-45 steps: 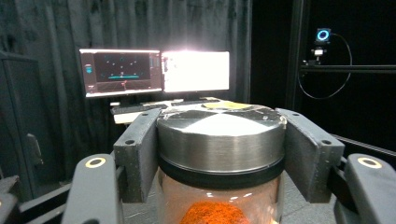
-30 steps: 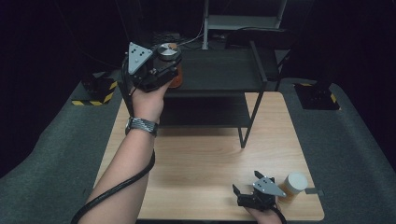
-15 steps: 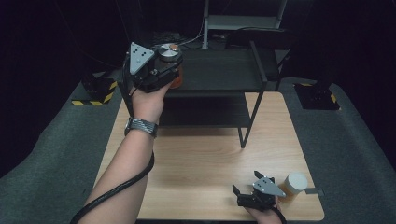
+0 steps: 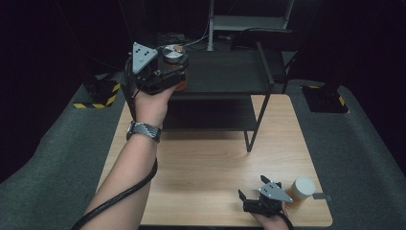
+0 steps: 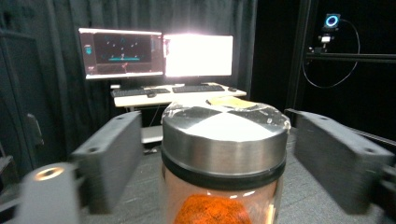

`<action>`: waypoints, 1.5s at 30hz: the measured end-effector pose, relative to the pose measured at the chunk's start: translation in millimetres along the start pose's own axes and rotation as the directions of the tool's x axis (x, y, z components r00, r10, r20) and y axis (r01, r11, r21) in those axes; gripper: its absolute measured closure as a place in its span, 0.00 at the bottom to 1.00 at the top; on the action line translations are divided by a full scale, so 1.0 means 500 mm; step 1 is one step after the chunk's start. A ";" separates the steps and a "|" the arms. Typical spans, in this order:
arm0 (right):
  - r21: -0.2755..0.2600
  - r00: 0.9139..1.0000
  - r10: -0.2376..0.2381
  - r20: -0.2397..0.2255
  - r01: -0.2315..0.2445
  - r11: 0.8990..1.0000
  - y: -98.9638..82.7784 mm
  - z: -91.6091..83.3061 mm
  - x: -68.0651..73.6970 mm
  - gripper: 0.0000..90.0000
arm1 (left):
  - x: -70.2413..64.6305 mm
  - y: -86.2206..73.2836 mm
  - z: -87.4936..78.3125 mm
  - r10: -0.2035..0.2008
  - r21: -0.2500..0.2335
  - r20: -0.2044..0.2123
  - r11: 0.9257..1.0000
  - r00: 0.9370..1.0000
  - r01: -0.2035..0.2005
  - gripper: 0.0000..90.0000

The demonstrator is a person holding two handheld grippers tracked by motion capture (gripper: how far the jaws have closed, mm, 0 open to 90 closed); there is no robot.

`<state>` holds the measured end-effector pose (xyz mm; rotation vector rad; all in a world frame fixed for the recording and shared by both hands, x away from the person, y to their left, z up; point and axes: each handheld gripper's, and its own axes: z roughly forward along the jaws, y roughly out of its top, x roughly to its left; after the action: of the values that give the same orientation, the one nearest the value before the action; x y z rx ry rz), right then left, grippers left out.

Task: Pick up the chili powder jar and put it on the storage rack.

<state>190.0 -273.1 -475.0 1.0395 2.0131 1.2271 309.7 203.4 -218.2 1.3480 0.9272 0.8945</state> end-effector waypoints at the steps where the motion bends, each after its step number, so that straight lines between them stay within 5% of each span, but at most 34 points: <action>1: 0.001 1.000 -0.001 0.000 0.001 1.000 0.000 0.000 0.000 0.01 | -0.006 0.002 -0.001 0.004 0.006 -0.014 1.000 1.000 -0.004 0.04; 19: 0.007 1.000 -0.016 0.002 0.016 1.000 0.003 0.001 0.004 0.01 | -0.027 -0.007 -0.067 0.040 -0.037 0.025 0.999 0.999 -0.039 0.00; 30: 0.007 1.000 -0.020 0.001 0.020 1.000 0.002 0.001 0.005 0.01 | -0.022 -0.035 -0.099 0.030 -0.020 0.039 0.999 0.999 -0.029 0.00; 39: 0.009 1.000 -0.019 0.000 0.019 1.000 0.003 0.002 0.004 0.01 | -0.010 -0.068 -0.122 -0.021 0.027 0.047 0.999 0.999 0.019 0.00; 45: 0.010 1.000 -0.022 -0.001 0.022 1.000 0.004 0.002 0.004 0.01 | -0.013 -0.094 -0.137 0.009 0.033 0.051 0.999 0.999 -0.011 0.00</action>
<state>190.1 -270.5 -473.9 1.0188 2.0276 1.2076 243.7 222.4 -265.4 1.3985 0.9004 0.8522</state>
